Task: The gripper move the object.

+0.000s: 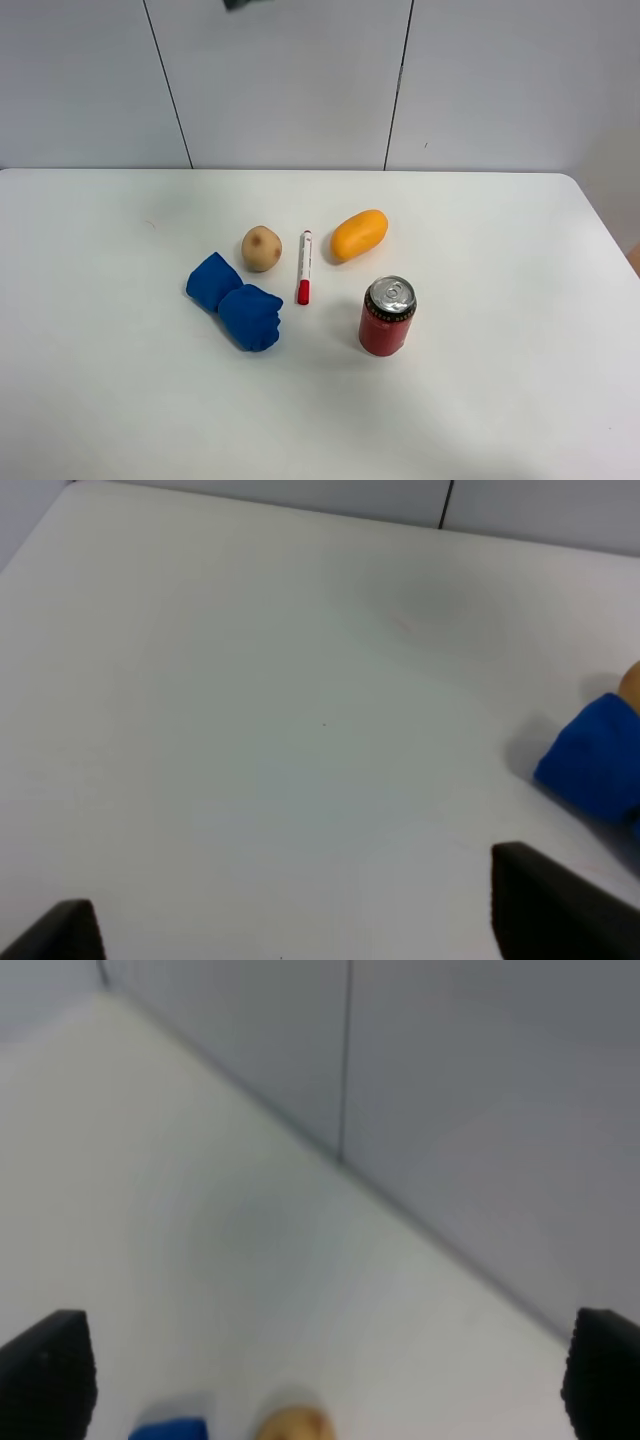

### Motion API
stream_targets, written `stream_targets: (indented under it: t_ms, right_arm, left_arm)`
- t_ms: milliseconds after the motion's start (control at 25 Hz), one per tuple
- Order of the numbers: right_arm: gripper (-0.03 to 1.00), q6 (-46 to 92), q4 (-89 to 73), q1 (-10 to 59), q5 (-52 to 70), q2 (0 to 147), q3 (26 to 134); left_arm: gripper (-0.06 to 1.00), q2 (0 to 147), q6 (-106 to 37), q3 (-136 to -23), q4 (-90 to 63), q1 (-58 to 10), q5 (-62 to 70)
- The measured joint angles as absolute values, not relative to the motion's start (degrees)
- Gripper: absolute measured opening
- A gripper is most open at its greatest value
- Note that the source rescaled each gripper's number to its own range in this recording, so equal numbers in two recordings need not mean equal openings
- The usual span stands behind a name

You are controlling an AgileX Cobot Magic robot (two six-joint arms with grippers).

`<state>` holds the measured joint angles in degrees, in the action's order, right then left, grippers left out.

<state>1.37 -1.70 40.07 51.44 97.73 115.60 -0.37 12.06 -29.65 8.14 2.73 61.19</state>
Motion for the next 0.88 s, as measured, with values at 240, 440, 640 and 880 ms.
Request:
stream_targets:
  t_ms: [240, 440, 640, 880]
  right_arm:
    - [1.0, 1.16, 4.56, 40.07, 57.58, 82.72, 115.62]
    - [1.0, 1.02, 12.93, 40.07, 65.75, 74.0, 115.68]
    - [1.0, 0.98, 15.25, 36.6, 69.66, 65.42, 115.6]
    - [1.0, 2.13, 11.31, 18.03, 69.79, 54.08, 115.62]
  left_arm:
    - [1.0, -0.37, 12.06, -29.65, 8.14, 2.73, 61.19]
    - [1.0, -0.37, 12.06, -29.65, 8.14, 2.73, 61.19]
    - [1.0, -0.37, 12.06, -29.65, 8.14, 2.73, 61.19]
    - [1.0, -0.37, 12.06, -29.65, 8.14, 2.73, 61.19]
